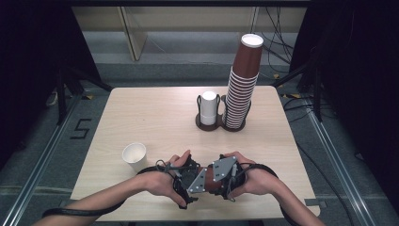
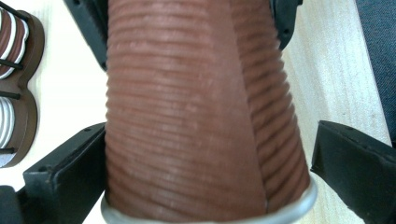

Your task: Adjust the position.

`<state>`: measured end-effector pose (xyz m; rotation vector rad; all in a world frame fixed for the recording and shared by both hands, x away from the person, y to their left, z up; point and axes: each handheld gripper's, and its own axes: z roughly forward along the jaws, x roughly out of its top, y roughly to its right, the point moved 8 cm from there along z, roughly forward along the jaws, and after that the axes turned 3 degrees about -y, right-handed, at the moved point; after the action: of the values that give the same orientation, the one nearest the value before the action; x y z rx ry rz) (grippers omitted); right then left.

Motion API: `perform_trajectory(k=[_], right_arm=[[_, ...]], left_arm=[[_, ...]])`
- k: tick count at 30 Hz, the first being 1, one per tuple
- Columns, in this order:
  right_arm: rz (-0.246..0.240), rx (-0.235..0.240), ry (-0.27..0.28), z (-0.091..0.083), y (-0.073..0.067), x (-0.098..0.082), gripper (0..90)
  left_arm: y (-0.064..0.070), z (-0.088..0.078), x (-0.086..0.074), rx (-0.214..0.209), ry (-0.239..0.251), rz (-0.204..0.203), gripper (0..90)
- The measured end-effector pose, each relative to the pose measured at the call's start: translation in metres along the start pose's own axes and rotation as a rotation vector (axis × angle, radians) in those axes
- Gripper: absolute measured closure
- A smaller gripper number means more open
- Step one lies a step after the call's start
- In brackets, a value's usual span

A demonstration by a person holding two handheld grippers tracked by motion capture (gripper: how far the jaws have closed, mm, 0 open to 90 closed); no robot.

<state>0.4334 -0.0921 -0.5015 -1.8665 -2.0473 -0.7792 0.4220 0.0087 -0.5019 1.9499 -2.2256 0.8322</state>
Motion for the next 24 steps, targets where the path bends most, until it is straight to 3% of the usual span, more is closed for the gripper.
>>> perform_trajectory(k=[2,3,5,6,7,10,11,12,13,14,22,24], right_arm=[[0.023,-0.002,-0.001,-0.001,-0.002,-0.003,21.6],[0.005,0.004,0.004,-0.001,-0.001,-0.003,21.6],[0.049,-0.007,-0.002,-0.004,-0.003,-0.005,21.6],[0.007,-0.010,0.032,-0.003,0.000,-0.003,21.6],[0.056,-0.011,0.035,-0.006,-0.003,-0.004,21.7],[0.014,-0.047,0.074,-0.009,0.001,-0.004,21.6],[0.045,-0.036,0.079,-0.010,-0.001,-0.006,21.7],[0.023,-0.061,0.093,-0.011,0.002,-0.007,21.7],[0.048,-0.052,0.100,-0.011,0.001,-0.009,21.7],[0.038,-0.065,0.113,-0.012,0.002,-0.011,21.7],[0.115,-0.088,0.223,-0.015,0.003,-0.022,21.6],[0.115,-0.094,0.239,-0.015,0.003,-0.025,21.6]], left_arm=[[-0.001,-0.001,-0.001,0.000,0.007,-0.008,0.0],[-0.002,-0.001,-0.001,0.003,0.011,-0.009,0.0],[-0.004,-0.001,-0.003,0.011,0.018,-0.008,0.0],[-0.005,-0.001,-0.003,0.011,0.023,-0.013,0.0],[-0.006,-0.002,-0.004,0.011,0.028,-0.020,0.0],[-0.010,-0.004,-0.005,0.019,0.046,-0.038,0.0],[-0.011,-0.005,-0.006,0.020,0.049,-0.043,0.0],[-0.012,-0.006,-0.007,0.021,0.053,-0.048,0.0],[-0.013,-0.006,-0.008,0.023,0.058,-0.058,0.0],[-0.013,-0.007,-0.009,0.026,0.062,-0.066,0.0],[-0.014,-0.009,-0.015,0.015,0.121,-0.136,0.0],[-0.015,-0.010,-0.015,0.014,0.147,-0.162,0.0]])
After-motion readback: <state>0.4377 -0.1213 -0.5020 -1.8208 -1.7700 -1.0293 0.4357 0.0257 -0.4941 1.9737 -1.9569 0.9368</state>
